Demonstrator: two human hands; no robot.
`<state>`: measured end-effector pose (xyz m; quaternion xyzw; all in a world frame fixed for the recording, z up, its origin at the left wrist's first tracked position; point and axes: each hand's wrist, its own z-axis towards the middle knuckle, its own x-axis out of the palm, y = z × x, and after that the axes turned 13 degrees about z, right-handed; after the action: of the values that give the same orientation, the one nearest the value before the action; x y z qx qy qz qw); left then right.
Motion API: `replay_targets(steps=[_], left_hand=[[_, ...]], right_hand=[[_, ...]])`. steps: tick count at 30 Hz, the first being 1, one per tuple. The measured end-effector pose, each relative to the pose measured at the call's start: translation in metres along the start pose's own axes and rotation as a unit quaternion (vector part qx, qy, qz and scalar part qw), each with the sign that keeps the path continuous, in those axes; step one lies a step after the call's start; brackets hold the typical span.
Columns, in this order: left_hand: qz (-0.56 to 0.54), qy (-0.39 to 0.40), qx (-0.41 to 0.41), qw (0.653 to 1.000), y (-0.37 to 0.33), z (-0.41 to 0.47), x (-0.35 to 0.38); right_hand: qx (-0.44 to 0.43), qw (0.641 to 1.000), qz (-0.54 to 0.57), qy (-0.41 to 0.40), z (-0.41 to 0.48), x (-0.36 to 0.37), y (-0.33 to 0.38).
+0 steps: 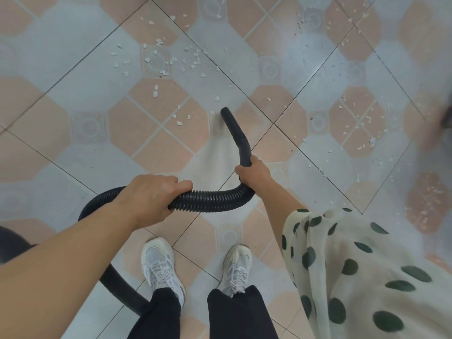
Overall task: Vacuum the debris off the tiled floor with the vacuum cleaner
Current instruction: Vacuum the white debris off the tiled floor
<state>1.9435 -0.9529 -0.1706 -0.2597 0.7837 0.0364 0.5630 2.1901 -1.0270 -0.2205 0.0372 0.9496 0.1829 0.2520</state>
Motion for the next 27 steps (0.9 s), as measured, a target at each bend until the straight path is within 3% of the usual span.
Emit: replay_targets(steps=[4, 10, 19, 27], left_hand=[[-0.006, 0.01, -0.023, 1.0, 0.008, -0.008, -0.005], [0.008, 0.037, -0.053, 0.998, 0.016, -0.015, -0.01], [-0.002, 0.101, -0.021, 0.995, 0.022, -0.048, -0.009], [-0.024, 0.088, -0.064, 0.994, 0.039, -0.062, -0.014]], right_hand=[[-0.035, 0.999, -0.019, 0.019, 0.0, 0.007, 0.019], [-0.011, 0.999, 0.01, -0.034, -0.004, 0.021, 0.028], [-0.046, 0.993, -0.081, 0.071, -0.032, 0.041, 0.024], [-0.047, 0.99, -0.122, 0.045, -0.035, 0.06, 0.053]])
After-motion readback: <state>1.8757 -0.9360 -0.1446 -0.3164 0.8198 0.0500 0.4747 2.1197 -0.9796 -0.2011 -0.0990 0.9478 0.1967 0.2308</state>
